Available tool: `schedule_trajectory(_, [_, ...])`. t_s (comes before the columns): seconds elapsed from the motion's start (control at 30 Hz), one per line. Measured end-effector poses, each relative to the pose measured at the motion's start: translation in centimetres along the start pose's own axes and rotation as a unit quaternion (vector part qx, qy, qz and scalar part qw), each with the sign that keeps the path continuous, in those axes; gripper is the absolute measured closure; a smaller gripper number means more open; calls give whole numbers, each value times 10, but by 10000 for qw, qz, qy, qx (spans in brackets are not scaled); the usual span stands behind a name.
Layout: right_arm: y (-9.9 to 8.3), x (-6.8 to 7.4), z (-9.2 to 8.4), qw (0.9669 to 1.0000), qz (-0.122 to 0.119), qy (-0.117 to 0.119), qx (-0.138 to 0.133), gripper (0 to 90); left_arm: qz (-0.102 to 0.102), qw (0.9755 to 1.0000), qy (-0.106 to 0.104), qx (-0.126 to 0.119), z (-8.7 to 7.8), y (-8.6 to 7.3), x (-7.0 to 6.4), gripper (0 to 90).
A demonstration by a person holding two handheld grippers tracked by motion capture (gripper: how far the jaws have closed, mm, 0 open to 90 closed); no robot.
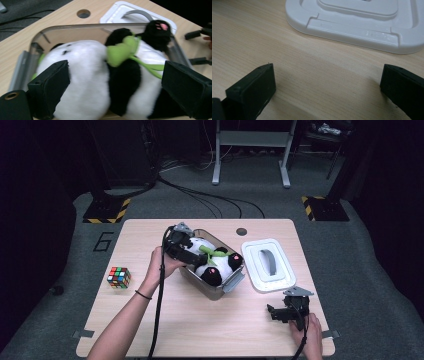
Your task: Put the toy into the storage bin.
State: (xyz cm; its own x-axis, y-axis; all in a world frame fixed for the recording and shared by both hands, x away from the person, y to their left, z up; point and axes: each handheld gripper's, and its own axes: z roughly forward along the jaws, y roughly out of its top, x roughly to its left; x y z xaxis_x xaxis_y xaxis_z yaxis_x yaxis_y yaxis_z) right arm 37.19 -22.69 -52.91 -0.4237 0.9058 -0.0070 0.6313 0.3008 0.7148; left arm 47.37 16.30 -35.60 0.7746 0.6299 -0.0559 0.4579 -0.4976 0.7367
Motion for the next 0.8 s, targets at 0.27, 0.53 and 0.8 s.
schedule_trajectory(0.27, [0,0,0,10000,0,1,1,0,85,9997,77,197,7,-8,-18,65])
schedule_trajectory(0.53, [0,0,0,10000,-1,1,0,0,60,9990,79,425,24,-20,-18,64])
schedule_trajectory(0.8, [0,0,0,10000,-1,1,0,0,-47,9993,302,227,18,-8,2,86])
